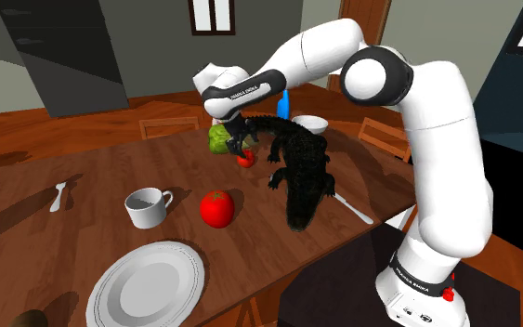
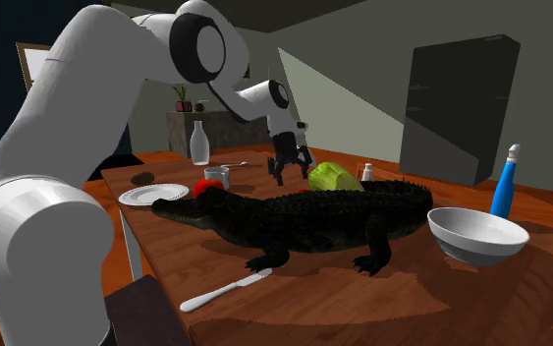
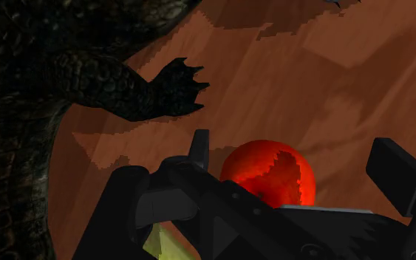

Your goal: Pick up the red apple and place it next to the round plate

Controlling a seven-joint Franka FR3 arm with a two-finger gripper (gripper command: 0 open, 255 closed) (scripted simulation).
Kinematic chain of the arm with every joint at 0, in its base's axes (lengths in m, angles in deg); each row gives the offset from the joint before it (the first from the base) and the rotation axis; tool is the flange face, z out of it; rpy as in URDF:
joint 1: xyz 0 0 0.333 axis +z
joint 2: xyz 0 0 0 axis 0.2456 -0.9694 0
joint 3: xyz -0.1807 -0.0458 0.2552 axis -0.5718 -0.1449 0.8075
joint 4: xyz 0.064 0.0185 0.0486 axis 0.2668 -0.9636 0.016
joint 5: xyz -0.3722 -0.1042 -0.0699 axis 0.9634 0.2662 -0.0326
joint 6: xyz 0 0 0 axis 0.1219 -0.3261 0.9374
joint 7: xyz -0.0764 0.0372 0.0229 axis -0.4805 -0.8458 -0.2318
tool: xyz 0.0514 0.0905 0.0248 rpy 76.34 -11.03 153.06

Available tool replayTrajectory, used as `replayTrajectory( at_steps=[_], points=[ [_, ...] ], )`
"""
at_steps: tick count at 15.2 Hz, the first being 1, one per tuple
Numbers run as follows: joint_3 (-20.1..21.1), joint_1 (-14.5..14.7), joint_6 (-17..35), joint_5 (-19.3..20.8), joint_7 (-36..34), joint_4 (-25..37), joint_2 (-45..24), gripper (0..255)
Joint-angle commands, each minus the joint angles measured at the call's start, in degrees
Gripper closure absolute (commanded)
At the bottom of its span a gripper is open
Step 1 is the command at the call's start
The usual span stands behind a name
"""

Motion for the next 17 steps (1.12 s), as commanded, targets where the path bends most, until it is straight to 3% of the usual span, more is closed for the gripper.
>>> replayTrajectory(
  at_steps=[1,3,10,17],
  points=[
    [-0.70,1.04,-1.88,1.29,0.02,7.49,-6.59,0],
    [-1.26,1.74,-3.49,1.91,0.43,12.71,-10.66,0],
    [-1.59,0.12,2.36,2.43,-0.61,5.90,-9.65,0],
    [-1.59,0.12,2.36,2.43,-0.61,5.90,-9.65,0]
  ],
)
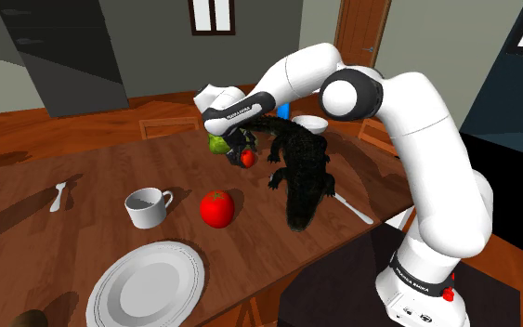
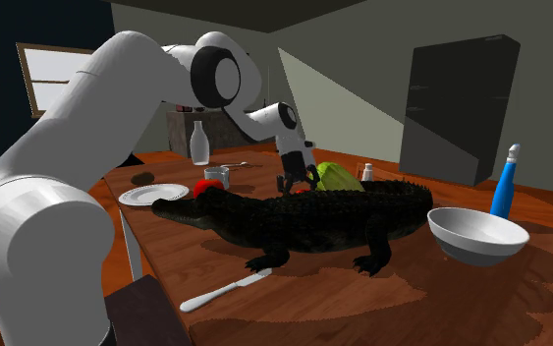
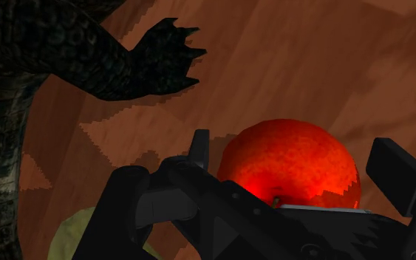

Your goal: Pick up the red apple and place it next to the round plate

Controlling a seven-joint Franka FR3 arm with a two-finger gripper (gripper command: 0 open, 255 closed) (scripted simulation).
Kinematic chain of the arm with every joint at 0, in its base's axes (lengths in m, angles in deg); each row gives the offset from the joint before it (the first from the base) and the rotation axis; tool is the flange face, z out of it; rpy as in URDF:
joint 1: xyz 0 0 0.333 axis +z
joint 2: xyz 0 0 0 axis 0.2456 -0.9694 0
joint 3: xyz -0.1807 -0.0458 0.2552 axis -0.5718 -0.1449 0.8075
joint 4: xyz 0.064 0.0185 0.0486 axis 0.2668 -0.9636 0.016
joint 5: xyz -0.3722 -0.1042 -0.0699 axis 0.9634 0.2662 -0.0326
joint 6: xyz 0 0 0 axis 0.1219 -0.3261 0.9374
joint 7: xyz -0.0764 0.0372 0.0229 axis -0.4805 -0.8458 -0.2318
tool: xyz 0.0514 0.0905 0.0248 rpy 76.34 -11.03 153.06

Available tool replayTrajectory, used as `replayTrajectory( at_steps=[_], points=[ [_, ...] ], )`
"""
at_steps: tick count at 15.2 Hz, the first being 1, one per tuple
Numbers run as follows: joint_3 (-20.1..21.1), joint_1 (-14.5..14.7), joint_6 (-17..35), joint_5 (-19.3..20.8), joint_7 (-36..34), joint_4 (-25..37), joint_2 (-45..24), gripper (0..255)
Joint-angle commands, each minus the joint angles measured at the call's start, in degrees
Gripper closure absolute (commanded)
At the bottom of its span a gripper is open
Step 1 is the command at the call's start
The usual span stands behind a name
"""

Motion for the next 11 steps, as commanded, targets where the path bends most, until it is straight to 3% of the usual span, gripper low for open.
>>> replayTrajectory(
  at_steps=[1,2,11],
  points=[
    [0.00,0.00,0.00,0.00,0.00,0.00,0.00,0],
    [0.00,0.00,0.00,0.00,0.00,0.00,0.00,255],
    [0.01,0.00,0.01,0.00,-0.01,-0.01,0.01,255]
  ],
)
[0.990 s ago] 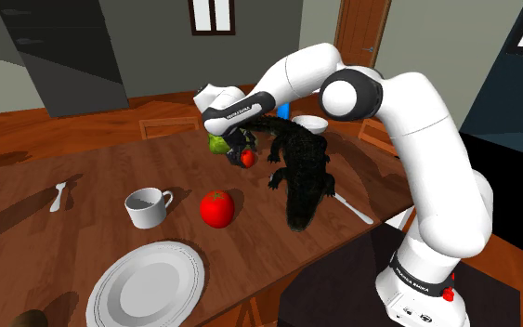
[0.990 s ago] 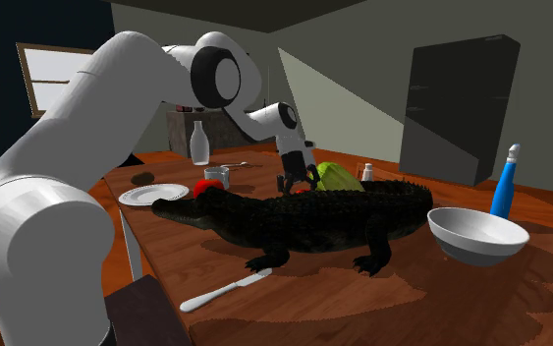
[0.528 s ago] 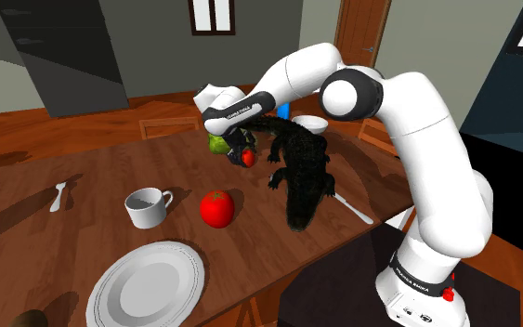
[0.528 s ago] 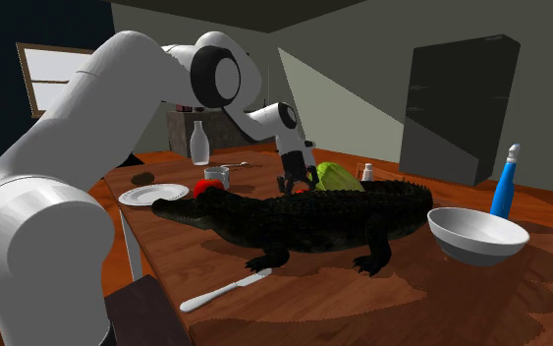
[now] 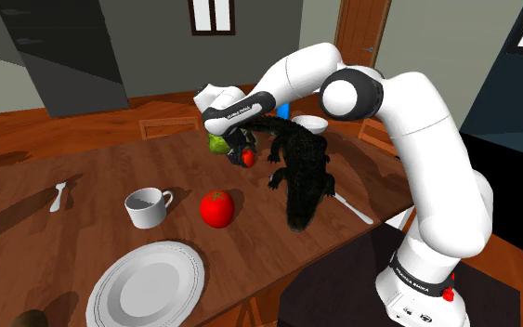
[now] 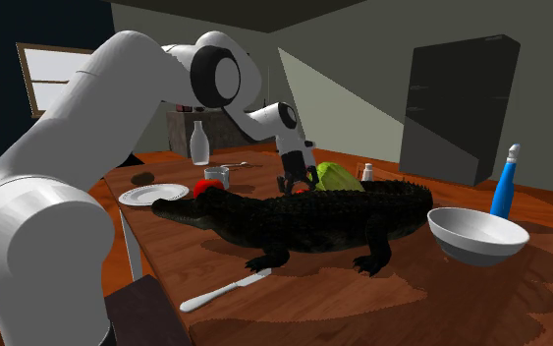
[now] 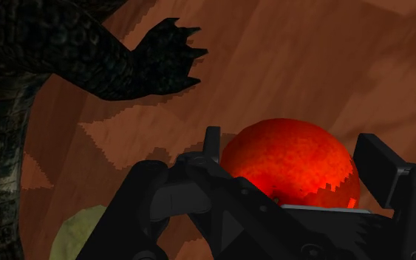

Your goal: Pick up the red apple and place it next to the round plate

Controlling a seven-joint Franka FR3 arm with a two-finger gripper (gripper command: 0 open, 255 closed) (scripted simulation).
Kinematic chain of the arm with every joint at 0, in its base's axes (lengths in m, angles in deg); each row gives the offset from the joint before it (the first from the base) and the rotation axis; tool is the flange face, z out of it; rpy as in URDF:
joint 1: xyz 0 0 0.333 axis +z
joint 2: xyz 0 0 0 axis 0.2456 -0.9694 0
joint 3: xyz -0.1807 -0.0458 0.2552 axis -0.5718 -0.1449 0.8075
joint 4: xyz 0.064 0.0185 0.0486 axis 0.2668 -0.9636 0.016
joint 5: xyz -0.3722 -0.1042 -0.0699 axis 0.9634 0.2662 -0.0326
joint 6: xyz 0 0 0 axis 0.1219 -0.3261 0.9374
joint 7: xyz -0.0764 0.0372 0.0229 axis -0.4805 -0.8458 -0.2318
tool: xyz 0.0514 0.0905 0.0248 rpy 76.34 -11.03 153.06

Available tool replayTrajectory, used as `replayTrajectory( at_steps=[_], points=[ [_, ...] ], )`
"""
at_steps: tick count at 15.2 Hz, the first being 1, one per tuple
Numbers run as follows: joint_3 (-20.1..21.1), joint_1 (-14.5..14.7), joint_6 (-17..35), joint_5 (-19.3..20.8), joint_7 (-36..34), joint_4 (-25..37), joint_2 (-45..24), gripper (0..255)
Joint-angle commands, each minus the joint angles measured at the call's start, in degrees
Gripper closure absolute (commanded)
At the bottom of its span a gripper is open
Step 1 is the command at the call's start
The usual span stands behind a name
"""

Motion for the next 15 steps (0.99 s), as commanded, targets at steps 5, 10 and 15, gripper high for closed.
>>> replayTrajectory(
  at_steps=[5,10,15],
  points=[
    [0.12,0.14,-2.66,-0.32,1.09,1.42,1.36,255],
    [0.18,0.30,-5.46,-0.56,2.25,3.28,2.54,255],
    [0.20,0.52,-8.43,-0.72,3.47,5.62,3.42,255]
  ],
)
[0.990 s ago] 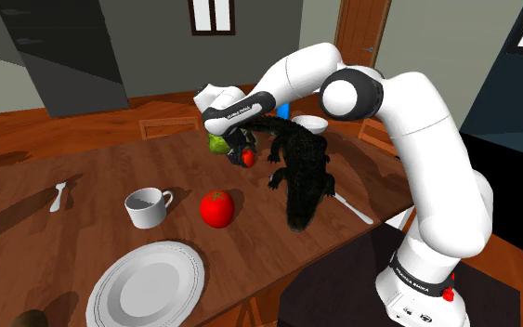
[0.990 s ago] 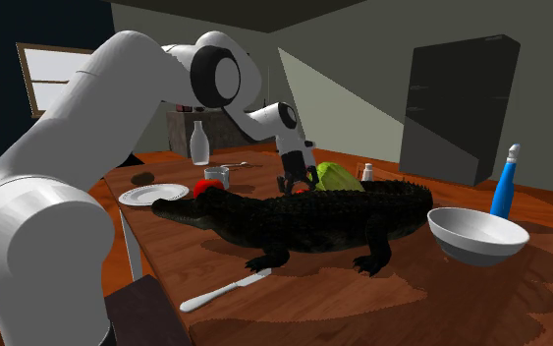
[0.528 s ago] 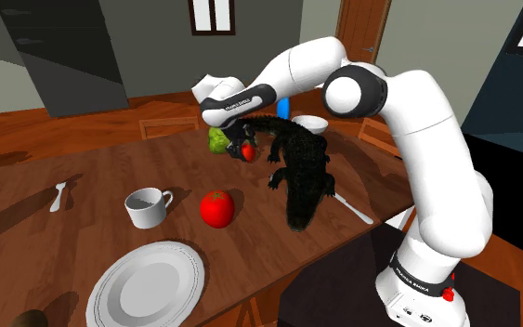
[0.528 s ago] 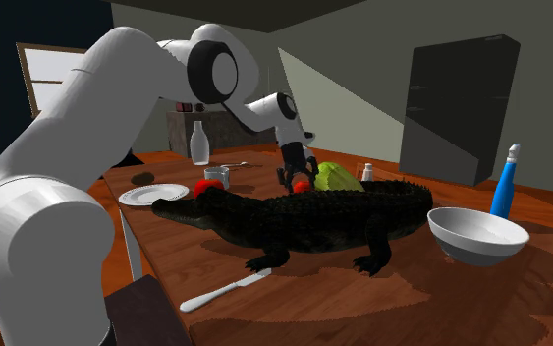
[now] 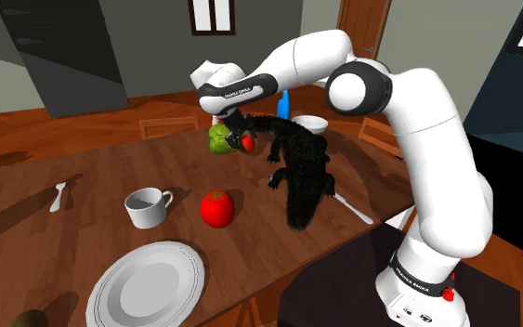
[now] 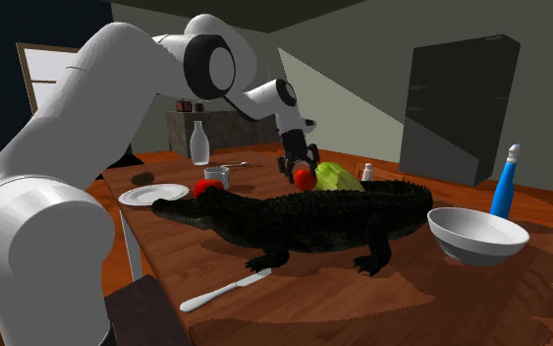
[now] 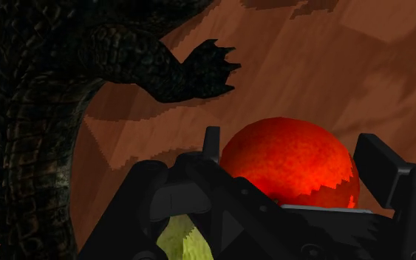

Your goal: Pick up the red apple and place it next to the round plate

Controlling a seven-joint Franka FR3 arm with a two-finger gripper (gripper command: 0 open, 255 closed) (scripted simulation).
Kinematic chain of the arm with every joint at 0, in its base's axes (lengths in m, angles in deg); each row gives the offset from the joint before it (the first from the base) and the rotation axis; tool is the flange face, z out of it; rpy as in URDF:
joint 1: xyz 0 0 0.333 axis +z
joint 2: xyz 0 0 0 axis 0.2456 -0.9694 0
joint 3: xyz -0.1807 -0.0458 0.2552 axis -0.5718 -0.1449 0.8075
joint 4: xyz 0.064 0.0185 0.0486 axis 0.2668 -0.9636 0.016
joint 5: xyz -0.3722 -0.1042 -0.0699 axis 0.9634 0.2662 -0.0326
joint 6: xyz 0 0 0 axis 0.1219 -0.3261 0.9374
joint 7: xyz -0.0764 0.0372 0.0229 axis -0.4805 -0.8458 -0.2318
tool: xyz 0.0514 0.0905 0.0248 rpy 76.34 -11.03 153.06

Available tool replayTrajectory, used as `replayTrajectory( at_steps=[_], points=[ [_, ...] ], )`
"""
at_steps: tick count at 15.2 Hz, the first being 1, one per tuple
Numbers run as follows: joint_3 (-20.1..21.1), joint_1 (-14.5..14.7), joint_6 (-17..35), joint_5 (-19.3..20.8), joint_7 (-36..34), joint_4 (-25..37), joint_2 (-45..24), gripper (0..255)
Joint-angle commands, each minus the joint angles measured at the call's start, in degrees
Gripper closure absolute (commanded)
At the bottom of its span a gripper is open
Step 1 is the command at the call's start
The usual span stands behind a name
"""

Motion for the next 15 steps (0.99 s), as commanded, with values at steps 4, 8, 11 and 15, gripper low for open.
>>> replayTrajectory(
  at_steps=[4,8,11,15],
  points=[
    [-0.01,0.32,-3.21,-0.11,1.26,2.82,0.63,255],
    [-0.06,0.59,-5.86,-0.11,2.35,5.47,0.85,255],
    [-0.13,0.84,-7.94,-0.06,3.21,7.75,0.83,255],
    [0.68,1.73,-7.52,-0.68,0.97,2.82,4.49,255]
  ],
)
